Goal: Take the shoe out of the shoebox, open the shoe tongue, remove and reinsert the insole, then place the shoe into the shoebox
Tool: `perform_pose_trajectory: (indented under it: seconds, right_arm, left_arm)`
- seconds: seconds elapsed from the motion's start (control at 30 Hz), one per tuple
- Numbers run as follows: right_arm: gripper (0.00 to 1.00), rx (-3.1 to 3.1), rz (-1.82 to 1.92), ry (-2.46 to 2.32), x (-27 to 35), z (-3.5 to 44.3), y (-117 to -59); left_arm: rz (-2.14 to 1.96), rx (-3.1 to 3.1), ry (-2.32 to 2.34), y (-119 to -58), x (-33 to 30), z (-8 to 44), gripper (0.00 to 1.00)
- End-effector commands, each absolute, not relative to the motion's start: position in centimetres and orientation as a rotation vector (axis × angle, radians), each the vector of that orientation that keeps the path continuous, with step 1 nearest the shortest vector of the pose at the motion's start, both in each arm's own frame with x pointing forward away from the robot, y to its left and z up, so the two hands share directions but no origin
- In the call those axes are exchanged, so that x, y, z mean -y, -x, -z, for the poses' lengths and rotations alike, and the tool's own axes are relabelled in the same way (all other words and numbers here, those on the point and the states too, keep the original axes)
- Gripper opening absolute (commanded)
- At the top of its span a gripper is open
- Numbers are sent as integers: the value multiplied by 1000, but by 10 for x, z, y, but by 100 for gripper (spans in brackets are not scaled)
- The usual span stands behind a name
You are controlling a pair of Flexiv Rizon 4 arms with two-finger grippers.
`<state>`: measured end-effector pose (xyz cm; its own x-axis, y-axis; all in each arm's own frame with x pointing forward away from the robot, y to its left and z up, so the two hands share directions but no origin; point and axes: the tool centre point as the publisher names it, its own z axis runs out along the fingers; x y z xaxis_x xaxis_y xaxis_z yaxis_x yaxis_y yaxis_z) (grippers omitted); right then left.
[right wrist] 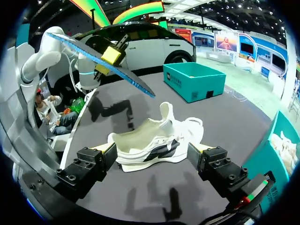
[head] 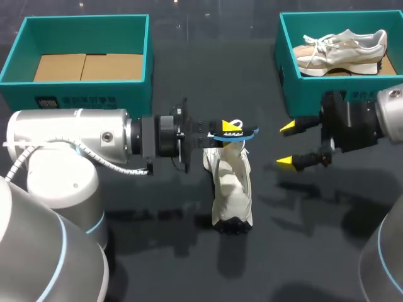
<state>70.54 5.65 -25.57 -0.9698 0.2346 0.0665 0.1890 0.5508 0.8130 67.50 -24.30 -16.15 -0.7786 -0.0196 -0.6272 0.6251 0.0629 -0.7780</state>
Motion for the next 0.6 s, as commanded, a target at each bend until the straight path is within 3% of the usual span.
perform_pose_trajectory:
  seconds: [0.03, 0.33, 0.6]
  right_arm:
    - [100, -2752, -1181, -199, -61, 256, -700]
    - [100, -2752, -1181, -199, -61, 256, -700]
    - [100, -2882, -1064, -141, -64, 285, -704]
  left_arm:
    - [1791, -1865, -541, -669, 241, 164, 0]
    - [1786, -1869, -566, -662, 244, 171, 0]
    - [1810, -1894, -534, -650, 244, 193, 0]
